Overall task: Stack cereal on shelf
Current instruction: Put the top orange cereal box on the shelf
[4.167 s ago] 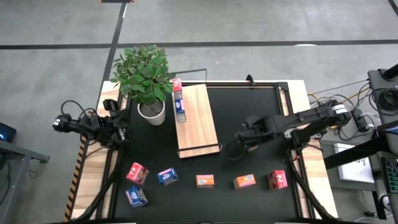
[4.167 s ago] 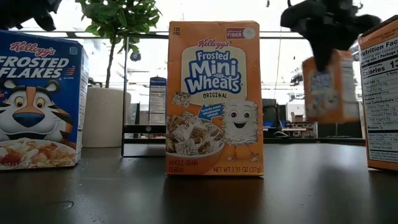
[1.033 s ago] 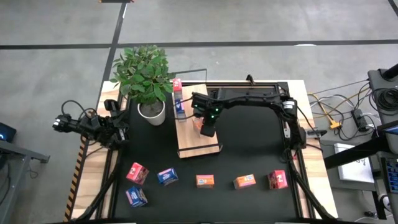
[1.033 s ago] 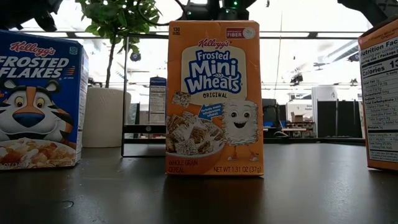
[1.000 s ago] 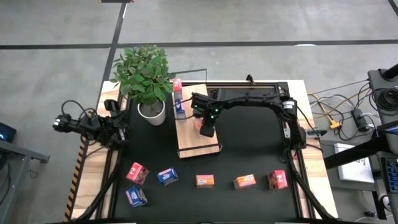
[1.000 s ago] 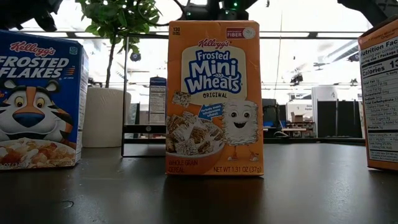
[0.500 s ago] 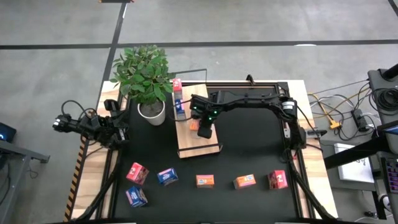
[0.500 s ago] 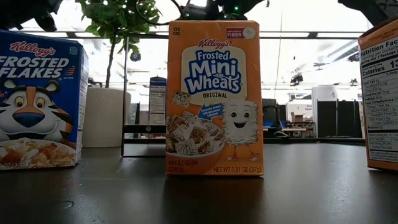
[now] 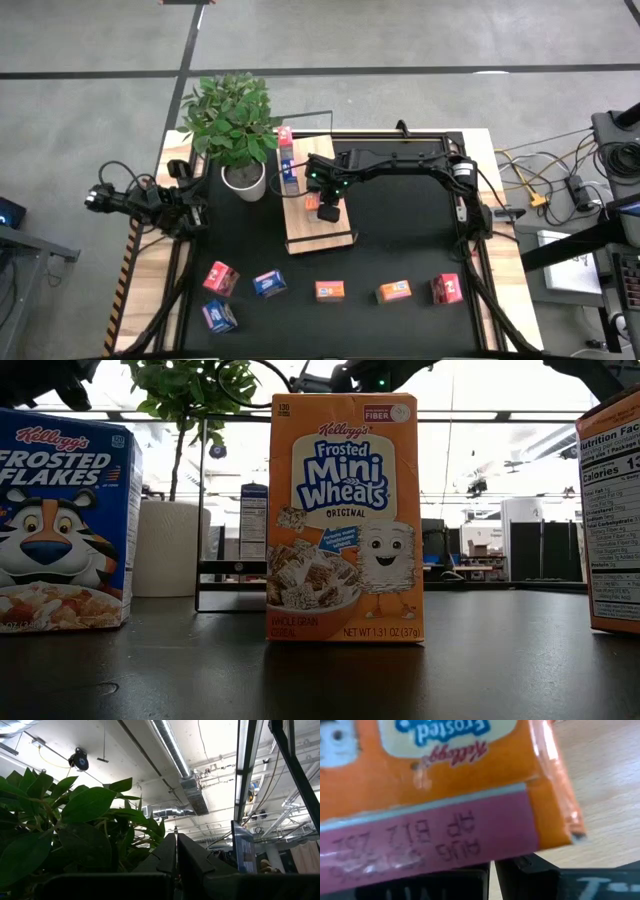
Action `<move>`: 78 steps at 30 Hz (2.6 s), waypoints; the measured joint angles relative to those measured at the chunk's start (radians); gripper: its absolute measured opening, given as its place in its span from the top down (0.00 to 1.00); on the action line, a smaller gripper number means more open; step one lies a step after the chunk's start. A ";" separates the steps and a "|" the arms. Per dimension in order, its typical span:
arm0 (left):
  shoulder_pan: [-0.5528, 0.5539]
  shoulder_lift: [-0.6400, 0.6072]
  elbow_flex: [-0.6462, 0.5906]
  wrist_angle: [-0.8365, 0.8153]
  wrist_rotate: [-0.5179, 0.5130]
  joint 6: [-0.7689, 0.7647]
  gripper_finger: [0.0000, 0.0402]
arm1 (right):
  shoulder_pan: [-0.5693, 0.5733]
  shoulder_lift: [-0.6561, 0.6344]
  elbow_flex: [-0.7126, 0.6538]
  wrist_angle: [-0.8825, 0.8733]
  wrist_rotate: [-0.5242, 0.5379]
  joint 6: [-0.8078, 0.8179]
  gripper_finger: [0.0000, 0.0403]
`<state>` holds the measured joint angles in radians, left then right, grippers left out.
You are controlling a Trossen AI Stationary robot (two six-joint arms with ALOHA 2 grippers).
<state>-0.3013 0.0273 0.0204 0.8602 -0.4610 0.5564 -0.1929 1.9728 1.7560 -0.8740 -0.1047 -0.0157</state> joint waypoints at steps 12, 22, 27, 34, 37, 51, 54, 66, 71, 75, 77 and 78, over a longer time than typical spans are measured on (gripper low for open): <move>0.000 0.000 0.000 0.004 0.000 0.000 1.00 | 0.013 0.000 0.000 0.087 -0.008 -0.009 0.98; 0.000 0.000 0.000 0.005 0.000 0.000 1.00 | 0.022 0.001 0.000 0.122 -0.054 0.005 0.98; 0.000 0.000 0.000 0.006 0.000 -0.001 1.00 | 0.032 0.001 0.000 0.106 -0.056 0.015 0.98; 0.000 0.000 0.000 0.008 0.000 -0.008 1.00 | 0.051 0.002 0.000 0.143 -0.057 0.029 0.98; 0.000 0.000 0.000 0.009 0.000 -0.016 1.00 | 0.052 0.002 0.000 0.147 -0.056 0.031 0.98; 0.000 0.000 0.000 0.011 0.000 -0.016 1.00 | 0.058 0.002 0.000 0.107 -0.055 0.057 0.98; 0.000 0.000 0.000 0.011 0.000 -0.016 1.00 | 0.064 0.002 0.000 0.111 -0.056 0.065 0.98; 0.000 0.000 0.000 0.011 0.000 -0.016 1.00 | 0.071 0.002 0.000 0.095 -0.053 0.077 0.98; 0.000 0.000 0.000 0.011 0.000 -0.016 1.00 | 0.076 0.002 0.000 0.077 -0.052 0.093 0.98; 0.000 0.000 0.000 0.011 0.000 -0.016 1.00 | 0.083 0.006 0.000 0.138 -0.053 0.078 0.98; 0.000 0.000 0.000 0.011 0.000 -0.016 1.00 | 0.084 0.008 -0.001 0.171 -0.053 0.068 0.98; 0.000 0.000 0.000 0.011 0.000 -0.016 1.00 | 0.084 0.008 -0.001 0.181 -0.053 0.068 0.98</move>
<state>-0.3012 0.0272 0.0204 0.8714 -0.4606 0.5404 -0.1089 1.9808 1.7554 -0.6932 -0.1574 0.0521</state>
